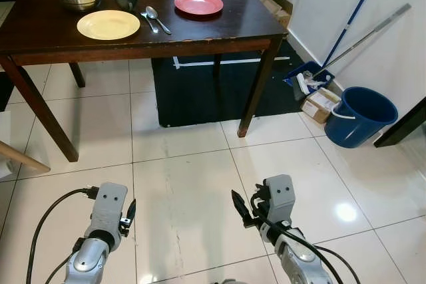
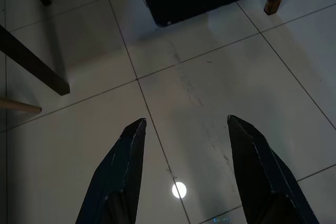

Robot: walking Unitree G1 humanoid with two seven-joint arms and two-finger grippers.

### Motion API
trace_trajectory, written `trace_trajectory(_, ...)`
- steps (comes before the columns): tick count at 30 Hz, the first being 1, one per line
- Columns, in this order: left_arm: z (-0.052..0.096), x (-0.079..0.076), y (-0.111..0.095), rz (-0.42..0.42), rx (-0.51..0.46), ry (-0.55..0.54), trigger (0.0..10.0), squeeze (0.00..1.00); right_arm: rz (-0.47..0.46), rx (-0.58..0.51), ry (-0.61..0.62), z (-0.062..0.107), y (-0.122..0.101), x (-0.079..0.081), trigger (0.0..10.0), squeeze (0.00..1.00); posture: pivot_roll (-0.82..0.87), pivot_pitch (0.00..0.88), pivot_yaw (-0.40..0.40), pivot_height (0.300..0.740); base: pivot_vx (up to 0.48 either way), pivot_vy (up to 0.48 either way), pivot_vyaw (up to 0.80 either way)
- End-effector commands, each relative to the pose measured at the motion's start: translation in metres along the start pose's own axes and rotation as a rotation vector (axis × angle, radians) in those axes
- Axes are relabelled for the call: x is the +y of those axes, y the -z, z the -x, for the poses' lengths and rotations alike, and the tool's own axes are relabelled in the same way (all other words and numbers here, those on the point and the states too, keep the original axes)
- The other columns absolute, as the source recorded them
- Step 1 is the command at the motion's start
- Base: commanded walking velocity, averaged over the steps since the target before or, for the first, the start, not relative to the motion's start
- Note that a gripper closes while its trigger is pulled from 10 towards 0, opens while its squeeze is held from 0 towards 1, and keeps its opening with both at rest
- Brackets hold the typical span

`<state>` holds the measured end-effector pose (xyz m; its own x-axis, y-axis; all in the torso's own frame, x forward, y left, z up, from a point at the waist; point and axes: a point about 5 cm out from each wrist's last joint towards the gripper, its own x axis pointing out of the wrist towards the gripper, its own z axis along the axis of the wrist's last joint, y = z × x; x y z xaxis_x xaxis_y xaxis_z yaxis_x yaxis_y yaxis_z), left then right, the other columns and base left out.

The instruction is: Setting the table

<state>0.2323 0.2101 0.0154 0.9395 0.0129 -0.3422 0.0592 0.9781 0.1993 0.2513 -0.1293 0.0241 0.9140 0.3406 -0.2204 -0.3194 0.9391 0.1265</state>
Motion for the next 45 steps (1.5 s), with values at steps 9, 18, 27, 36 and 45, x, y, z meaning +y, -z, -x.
trace_trajectory(9, 0.002, -0.003, 0.005, -0.006, 0.025, 0.017, 10.0, 0.0, -0.005, 0.016, -0.001, 0.001, 0.004, 0.0, 10.0, 0.0, -0.05, 0.021, -0.009, 0.74, 0.0, 0.0, 0.0)
trace_trajectory(18, 0.002, -0.003, 0.006, -0.005, 0.026, 0.017, 10.0, 0.0, -0.006, 0.015, 0.001, 0.001, 0.003, 0.0, 10.0, 0.0, -0.05, 0.021, -0.009, 0.74, 0.0, 0.0, 0.0)
trace_trajectory(27, 0.002, -0.003, 0.005, -0.004, 0.027, 0.018, 10.0, 0.0, -0.008, 0.015, 0.002, 0.001, 0.003, 0.0, 10.0, 0.0, -0.05, 0.026, -0.009, 0.74, 0.0, 0.0, 0.0)
trace_trajectory(36, 0.001, 0.014, -0.029, -0.055, -0.092, -0.034, 10.0, 0.0, 0.042, -0.062, 0.041, 0.003, -0.019, -0.01, 10.0, 0.0, -0.07, 0.038, -0.025, 0.74, 0.0, 0.0, 0.0)
trace_trajectory(45, 0.018, 0.036, -0.081, -0.093, -0.248, -0.087, 10.0, 0.0, 0.036, -0.21, 0.097, 0.012, -0.064, -0.016, 10.0, 0.0, -0.07, 0.044, -0.024, 0.74, 0.0, 0.0, 0.0)
